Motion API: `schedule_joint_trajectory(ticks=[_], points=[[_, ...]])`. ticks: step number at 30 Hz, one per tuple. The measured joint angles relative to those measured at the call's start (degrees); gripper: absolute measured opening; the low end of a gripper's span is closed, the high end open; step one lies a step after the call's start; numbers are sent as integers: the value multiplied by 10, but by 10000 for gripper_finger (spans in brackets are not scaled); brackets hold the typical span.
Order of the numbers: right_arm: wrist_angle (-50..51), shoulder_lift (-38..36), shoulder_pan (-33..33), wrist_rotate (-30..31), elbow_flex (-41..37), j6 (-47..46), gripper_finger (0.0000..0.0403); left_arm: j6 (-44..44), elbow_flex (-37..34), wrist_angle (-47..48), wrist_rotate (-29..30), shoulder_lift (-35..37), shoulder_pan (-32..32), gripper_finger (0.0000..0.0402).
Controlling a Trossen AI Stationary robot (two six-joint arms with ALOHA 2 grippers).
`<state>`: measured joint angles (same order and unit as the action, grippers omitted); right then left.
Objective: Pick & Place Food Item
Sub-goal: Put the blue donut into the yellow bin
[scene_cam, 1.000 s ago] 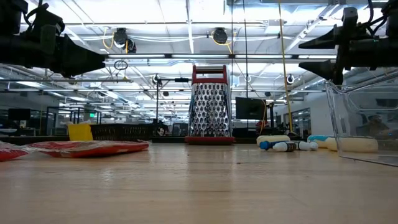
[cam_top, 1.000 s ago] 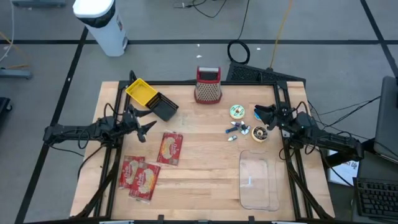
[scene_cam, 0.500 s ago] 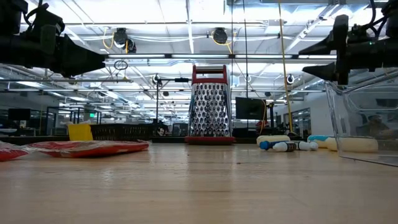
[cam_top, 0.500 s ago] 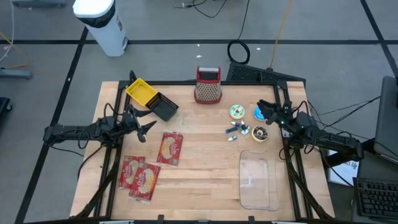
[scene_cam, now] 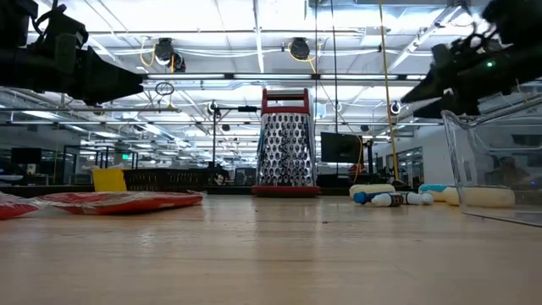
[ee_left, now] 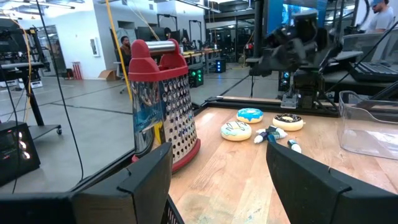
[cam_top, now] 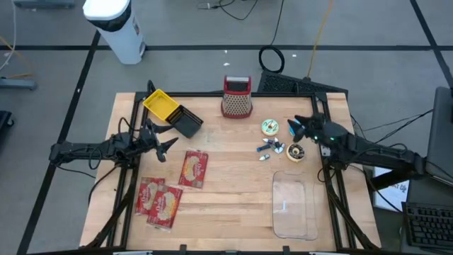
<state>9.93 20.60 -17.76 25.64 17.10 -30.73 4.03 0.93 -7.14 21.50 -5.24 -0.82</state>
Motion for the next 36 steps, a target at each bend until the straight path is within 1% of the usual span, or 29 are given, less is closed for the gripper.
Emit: schedule_joint_trajectory(ticks=[6,8,10,15,19,23,28,36], points=[[241,169,-65,-1,138,-84,224,0,0,0,0,0,0,258],[294,222,-90,-2,168,-89,224,0,0,0,0,0,0,257],[316,267,-112,-5,180,-81,224,0,0,0,0,0,0,257],[319,358,-165,-62,183,-51,224,0,0,0,0,0,0,257],[319,412,-189,-65,183,-37,224,0,0,0,0,0,0,257],[319,451,-200,-79,183,-24,224,0,0,0,0,0,0,258],[291,477,-212,-78,166,-21,224,0,0,0,0,0,0,257],[218,485,-230,-78,131,-24,224,0,0,0,0,0,0,257]])
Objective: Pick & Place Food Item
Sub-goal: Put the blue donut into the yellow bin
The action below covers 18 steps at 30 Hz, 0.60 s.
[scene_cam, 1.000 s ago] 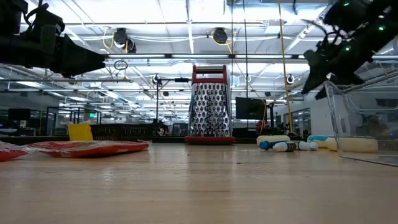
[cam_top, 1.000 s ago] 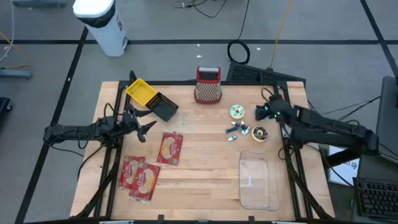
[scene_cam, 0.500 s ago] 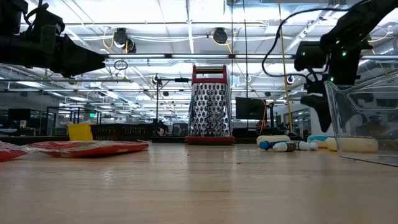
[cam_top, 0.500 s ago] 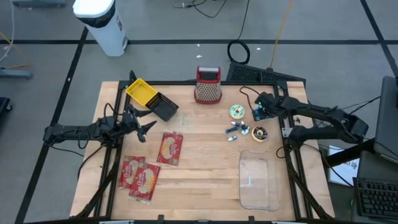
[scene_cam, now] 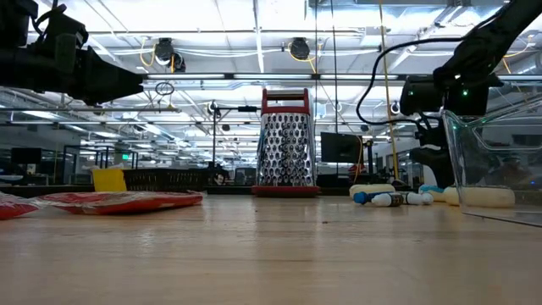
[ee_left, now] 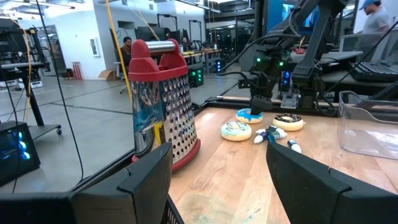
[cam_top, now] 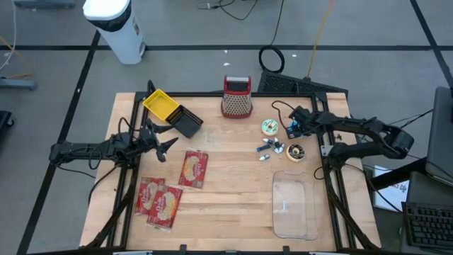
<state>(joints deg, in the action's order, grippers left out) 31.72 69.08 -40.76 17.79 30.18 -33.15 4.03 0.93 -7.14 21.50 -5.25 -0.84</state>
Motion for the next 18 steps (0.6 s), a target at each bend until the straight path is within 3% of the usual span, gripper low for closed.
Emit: schedule_joint_trajectory(ticks=[9,18], points=[[-38,1,-10,-1,-15,-2,217,0,0,0,0,0,0,257],[-56,-1,-9,-14,-16,0,125,0,0,0,0,0,0,257]])
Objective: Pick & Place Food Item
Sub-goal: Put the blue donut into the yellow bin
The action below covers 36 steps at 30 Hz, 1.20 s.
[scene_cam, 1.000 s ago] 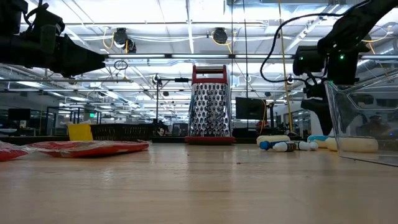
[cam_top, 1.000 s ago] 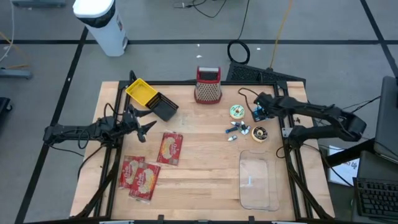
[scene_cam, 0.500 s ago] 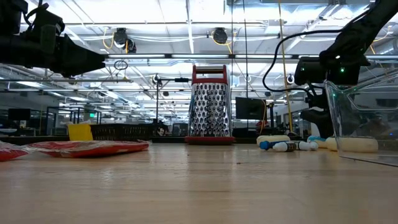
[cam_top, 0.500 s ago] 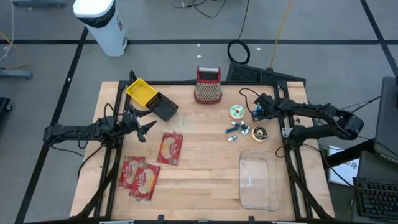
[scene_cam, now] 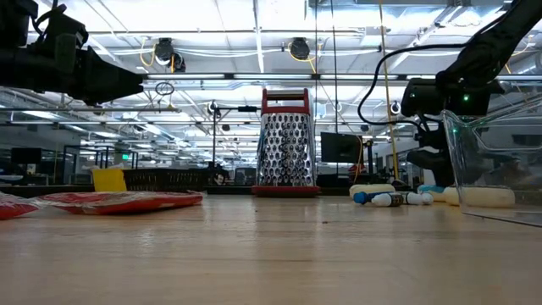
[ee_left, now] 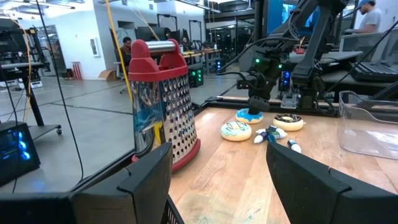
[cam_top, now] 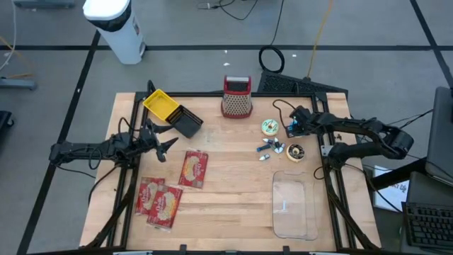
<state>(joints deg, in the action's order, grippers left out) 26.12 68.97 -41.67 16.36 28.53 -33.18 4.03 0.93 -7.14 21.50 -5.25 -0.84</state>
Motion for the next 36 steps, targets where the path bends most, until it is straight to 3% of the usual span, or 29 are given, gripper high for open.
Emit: schedule_joint_trajectory(ticks=[5,11,25,36], points=[[-33,-8,0,-2,0,24,70,0,0,0,0,0,0,257],[-80,-32,0,-29,0,66,38,0,0,0,0,0,0,257],[-199,-151,2,-189,0,147,35,0,0,0,0,0,0,257],[-303,-168,59,-303,0,196,38,0,0,0,0,0,0,257]])
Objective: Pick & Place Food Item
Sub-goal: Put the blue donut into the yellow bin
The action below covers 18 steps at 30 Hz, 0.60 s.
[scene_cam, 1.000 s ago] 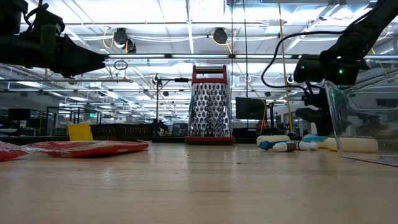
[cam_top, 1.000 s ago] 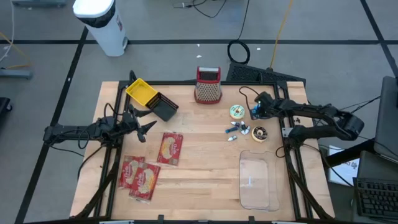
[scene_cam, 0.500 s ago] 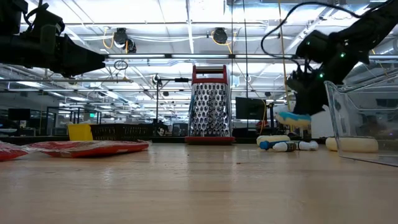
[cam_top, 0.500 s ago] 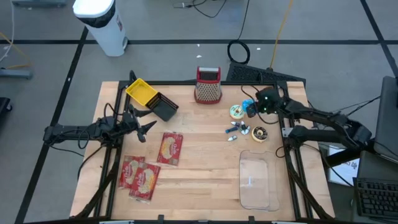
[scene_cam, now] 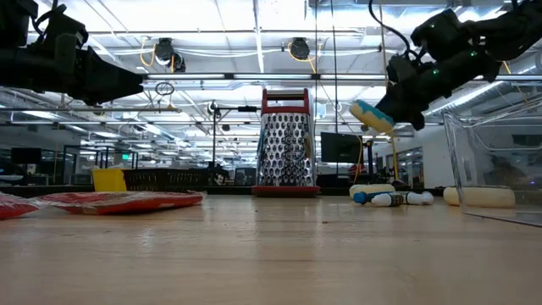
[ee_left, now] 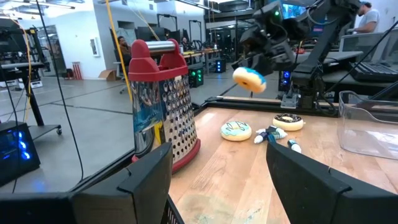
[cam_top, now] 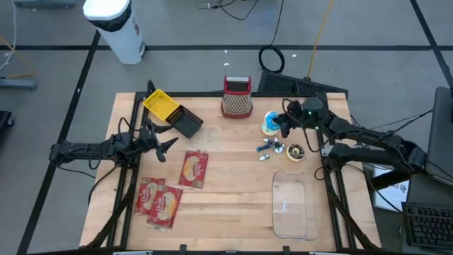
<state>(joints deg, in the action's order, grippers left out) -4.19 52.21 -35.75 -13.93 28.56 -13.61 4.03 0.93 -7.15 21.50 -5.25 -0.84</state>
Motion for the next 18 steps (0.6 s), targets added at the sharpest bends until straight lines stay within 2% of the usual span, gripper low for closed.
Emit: schedule_joint_trajectory(ticks=[10,18], points=[[-48,0,75,2,0,13,38,-1,0,-43,0,0,0,257],[-52,0,97,2,0,47,38,-104,0,-81,4,0,0,257]])
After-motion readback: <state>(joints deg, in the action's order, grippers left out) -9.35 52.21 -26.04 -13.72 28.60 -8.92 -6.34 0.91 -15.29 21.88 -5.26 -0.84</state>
